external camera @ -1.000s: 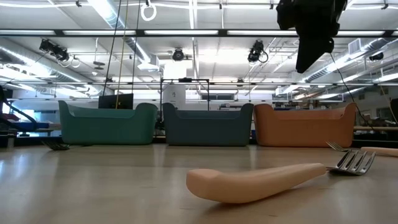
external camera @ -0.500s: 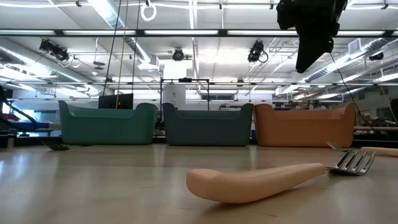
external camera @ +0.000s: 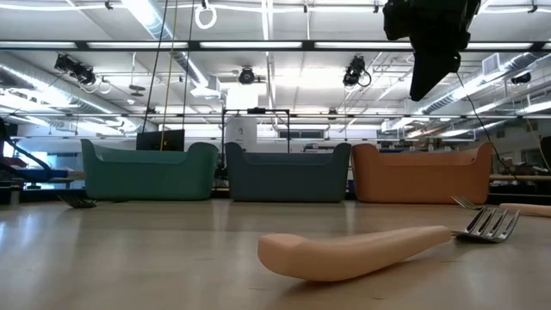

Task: Sort silverware by color (type)
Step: Put the white fork into the dark blue bin

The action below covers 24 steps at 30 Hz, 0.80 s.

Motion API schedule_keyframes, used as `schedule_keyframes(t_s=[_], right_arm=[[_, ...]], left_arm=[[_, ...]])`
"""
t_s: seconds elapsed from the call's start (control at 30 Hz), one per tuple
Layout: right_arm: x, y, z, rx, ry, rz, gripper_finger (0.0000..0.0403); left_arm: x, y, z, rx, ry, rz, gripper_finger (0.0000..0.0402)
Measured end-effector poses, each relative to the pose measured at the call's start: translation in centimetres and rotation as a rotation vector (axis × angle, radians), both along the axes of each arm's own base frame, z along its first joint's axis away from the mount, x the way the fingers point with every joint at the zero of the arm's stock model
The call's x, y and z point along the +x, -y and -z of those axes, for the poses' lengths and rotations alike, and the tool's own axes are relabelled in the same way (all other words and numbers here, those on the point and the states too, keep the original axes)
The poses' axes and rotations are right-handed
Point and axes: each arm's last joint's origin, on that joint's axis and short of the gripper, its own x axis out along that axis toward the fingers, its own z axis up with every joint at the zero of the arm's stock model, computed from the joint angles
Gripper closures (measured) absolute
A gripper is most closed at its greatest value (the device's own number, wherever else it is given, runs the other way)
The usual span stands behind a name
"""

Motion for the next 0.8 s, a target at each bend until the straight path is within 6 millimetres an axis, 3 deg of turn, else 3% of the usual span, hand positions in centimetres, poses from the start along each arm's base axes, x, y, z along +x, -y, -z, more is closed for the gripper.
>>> schedule_keyframes(t_s=[0.17,0.3,0.57,0.8], right_arm=[[0.0,0.0,0.0,0.001,0.0,0.0,0.0302],[0.0,0.0,0.0,-0.003,0.001,0.001,0.0302],[0.0,0.1,0.0,-0.022,0.003,0.009,0.0302],[0.0,0.1,0.0,-0.03,-0.001,-0.008,0.0302]], left_arm=[[0.1,0.0,0.1,0.011,0.005,-0.047,0.0303],[0.1,0.0,0.2,0.003,0.005,-0.056,0.0348],[0.5,-0.2,0.1,-0.007,0.007,-0.182,0.0349],[1.0,-0.5,-3.2,-0.133,0.127,-0.296,0.0349]])
